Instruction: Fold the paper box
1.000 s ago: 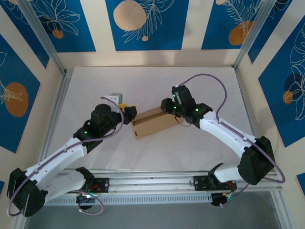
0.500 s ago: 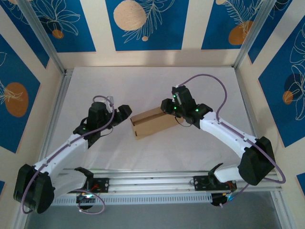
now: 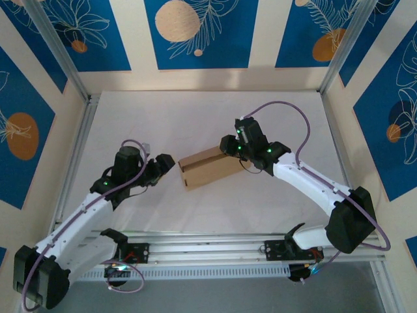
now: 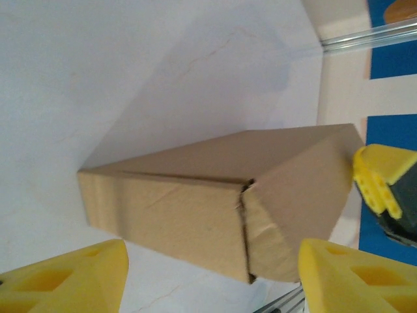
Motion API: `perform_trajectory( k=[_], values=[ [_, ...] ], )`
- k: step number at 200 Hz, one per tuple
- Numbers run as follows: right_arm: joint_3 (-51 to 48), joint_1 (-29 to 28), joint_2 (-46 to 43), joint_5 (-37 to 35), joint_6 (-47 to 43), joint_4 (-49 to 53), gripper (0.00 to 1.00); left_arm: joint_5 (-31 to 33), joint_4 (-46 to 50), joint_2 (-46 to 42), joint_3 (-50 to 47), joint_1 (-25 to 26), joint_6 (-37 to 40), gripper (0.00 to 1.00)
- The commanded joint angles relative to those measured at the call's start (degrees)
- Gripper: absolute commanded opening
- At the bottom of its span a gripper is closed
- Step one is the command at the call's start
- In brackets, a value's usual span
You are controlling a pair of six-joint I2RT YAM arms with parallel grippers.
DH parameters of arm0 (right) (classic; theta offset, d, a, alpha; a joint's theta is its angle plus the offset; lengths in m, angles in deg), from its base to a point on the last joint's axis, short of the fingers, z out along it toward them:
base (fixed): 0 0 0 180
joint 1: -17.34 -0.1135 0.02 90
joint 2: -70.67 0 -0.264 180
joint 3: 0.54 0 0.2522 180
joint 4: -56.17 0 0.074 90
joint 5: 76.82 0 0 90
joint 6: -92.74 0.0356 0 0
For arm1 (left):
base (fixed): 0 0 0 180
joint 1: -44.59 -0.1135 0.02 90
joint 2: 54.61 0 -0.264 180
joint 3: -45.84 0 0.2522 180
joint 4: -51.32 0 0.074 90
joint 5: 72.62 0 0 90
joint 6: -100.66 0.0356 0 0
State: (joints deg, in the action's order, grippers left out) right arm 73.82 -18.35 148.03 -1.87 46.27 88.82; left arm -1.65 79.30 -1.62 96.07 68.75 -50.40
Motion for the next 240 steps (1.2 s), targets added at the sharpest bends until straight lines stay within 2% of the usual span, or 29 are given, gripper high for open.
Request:
perform_trajectory(
  k=[1,140,240],
  values=[
    [-0.61,-0.49,0.84,0.07,-0.13,4.84,0.25,-1.7,4.31,0.71,1.58,0.72,-0.21,0.69],
    [-1.81,-1.03,0.79,0.99,0.51,4.4,0.24,-0.52,1.3,5.27,5.85,5.05,-0.2,0.69],
    [-2.5,-0.97,0.29,0.81,0.69,4.66,0.23,0.03,2.15,5.88,-0.37,6.31,0.12,0.57]
  ],
)
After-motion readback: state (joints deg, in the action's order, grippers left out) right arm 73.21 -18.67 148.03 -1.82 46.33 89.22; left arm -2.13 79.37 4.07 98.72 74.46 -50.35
